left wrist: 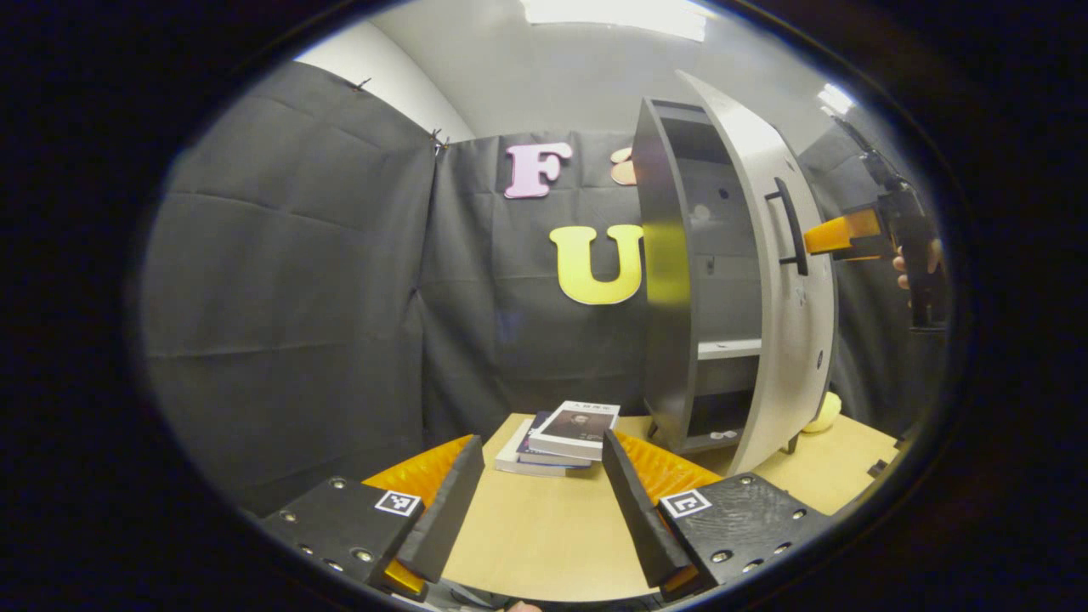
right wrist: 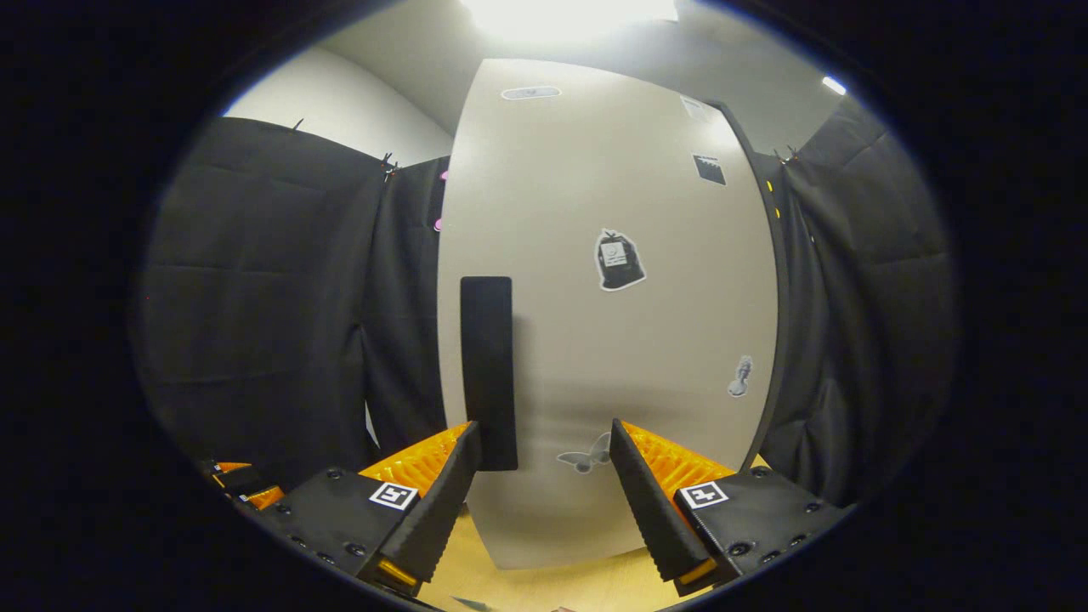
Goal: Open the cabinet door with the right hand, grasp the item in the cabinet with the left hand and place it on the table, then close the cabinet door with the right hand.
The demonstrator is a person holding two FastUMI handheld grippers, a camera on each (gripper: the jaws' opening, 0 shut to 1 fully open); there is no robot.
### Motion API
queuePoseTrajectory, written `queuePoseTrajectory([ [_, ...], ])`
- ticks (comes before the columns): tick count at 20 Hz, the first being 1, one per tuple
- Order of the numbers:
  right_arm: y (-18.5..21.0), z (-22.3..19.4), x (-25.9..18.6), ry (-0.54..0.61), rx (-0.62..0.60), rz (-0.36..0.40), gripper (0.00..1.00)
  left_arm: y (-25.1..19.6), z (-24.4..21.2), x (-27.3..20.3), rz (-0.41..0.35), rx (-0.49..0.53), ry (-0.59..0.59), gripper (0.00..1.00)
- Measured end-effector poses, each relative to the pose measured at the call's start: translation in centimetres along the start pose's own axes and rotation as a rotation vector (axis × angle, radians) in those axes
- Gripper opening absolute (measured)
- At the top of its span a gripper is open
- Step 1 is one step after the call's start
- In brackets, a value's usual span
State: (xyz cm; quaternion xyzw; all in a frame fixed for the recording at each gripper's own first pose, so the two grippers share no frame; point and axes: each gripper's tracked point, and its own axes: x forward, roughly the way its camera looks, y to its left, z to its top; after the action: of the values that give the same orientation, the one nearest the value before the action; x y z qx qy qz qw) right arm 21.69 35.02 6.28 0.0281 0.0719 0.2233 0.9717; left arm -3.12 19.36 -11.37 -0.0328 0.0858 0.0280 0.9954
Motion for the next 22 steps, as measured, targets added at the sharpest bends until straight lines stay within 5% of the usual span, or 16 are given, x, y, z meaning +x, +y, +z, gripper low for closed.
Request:
queuePoseTrajectory([
  [9,0.3,0.5,-3.0,-0.032,0.017,0.050,0.98,-2.1,4.1,-0.1,0.010,0.015,-0.053,0.87],
  [22,-17.7,0.9,-11.5,-0.085,0.065,-0.138,0.97,-18.1,11.3,0.3,-0.089,0.047,-0.133,0.84],
])
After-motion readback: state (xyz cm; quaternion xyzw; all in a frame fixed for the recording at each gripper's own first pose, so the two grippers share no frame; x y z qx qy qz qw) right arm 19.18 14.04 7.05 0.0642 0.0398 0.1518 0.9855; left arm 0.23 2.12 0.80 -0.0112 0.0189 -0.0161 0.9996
